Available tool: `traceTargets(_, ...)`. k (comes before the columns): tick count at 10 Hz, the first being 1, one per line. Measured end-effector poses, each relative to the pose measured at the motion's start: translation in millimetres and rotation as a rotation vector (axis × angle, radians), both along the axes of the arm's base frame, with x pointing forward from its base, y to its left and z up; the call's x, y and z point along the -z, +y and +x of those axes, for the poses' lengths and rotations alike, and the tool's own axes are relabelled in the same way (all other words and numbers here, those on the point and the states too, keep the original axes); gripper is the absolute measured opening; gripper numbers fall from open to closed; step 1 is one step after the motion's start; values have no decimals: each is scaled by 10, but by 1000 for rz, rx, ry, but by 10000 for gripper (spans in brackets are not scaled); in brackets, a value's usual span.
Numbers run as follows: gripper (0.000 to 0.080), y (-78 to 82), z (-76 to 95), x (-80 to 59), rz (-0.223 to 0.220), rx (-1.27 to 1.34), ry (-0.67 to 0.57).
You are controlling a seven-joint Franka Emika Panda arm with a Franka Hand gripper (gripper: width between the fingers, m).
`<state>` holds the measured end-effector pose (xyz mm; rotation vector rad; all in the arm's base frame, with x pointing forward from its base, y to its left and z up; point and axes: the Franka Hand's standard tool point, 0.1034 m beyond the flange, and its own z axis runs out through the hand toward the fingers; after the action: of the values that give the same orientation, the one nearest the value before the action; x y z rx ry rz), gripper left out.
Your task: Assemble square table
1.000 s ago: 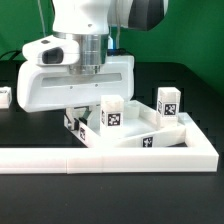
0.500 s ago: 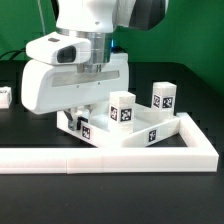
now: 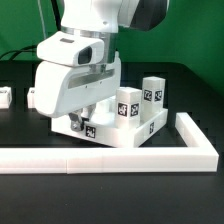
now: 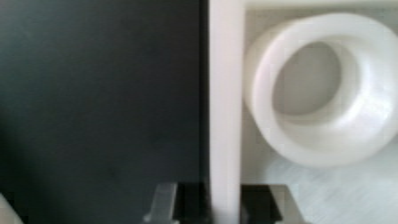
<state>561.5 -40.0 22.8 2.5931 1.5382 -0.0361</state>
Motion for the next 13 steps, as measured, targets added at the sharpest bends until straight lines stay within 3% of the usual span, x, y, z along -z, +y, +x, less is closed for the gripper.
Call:
traceTargets(3,64,70,59,-22,-23,-174,17)
traceTargets(7,64,320,240,-10,-7,-176,16)
traceTargets(13,64,332,217,29,-7,-180,14)
